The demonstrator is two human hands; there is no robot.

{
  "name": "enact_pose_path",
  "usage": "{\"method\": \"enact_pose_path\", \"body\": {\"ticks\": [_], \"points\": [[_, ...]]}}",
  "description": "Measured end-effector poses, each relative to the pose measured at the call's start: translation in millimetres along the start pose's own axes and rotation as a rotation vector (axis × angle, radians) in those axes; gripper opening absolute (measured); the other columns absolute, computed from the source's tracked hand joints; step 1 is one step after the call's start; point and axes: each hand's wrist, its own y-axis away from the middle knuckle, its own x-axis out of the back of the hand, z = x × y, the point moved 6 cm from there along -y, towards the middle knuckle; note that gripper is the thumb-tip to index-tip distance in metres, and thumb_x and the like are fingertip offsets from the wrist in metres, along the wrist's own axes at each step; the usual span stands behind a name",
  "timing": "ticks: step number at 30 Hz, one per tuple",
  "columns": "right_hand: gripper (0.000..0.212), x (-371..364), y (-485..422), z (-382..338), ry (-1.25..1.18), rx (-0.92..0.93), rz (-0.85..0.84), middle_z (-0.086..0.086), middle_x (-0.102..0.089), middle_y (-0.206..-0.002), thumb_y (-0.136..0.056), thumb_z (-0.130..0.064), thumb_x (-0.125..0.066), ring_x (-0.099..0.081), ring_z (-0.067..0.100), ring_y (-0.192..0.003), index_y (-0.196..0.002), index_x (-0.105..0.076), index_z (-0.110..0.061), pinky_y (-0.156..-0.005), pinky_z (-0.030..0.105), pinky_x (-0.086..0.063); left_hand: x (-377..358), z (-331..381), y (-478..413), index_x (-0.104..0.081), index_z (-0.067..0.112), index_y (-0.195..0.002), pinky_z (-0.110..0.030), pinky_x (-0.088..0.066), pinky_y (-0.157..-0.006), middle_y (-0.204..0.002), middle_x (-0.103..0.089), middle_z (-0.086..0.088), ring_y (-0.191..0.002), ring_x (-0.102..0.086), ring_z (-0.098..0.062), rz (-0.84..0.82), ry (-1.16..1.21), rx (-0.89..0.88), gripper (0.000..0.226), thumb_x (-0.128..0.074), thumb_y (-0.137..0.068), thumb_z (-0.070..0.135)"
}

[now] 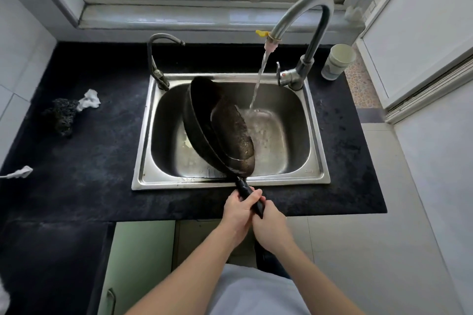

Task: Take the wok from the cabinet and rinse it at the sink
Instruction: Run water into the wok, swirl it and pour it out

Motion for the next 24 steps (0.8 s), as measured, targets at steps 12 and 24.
{"method": "enact_pose_path", "body": {"ticks": [12,24], "points": [[0.029,10.4,5.5,-0.3,0.072,0.241,0.234,0.002,-0.074,-0.099,-0.091,-0.025,-0.064,-0.069,0.020,-0.088,-0.119,-0.061,-0.019,-0.079,0.042,-0.058,0.9,-4.0,-5.6,-0.060,0.001,-0.105,-0.038,-0.055,-0.089,-0.098,-0.067,-0.019,-0.087,-0.067,-0.024,0.043,-0.035,-0.050,0.020,-0.069,-0.088,0.003],[0.019,1.4,1.4,-1.4,-0.077,0.319,0.081,-0.011,-0.067,-0.083,-0.091,-0.016,-0.067,-0.063,0.003,-0.073,-0.109,-0.067,-0.020,-0.064,0.013,-0.045,19.4,2.3,0.6,-0.062,0.009,-0.109,-0.044,-0.054,-0.097,-0.101,-0.074,-0.014,-0.099,-0.072,-0.025,0.127,-0.169,-0.101,0.029,-0.076,-0.083,0.012]]}}
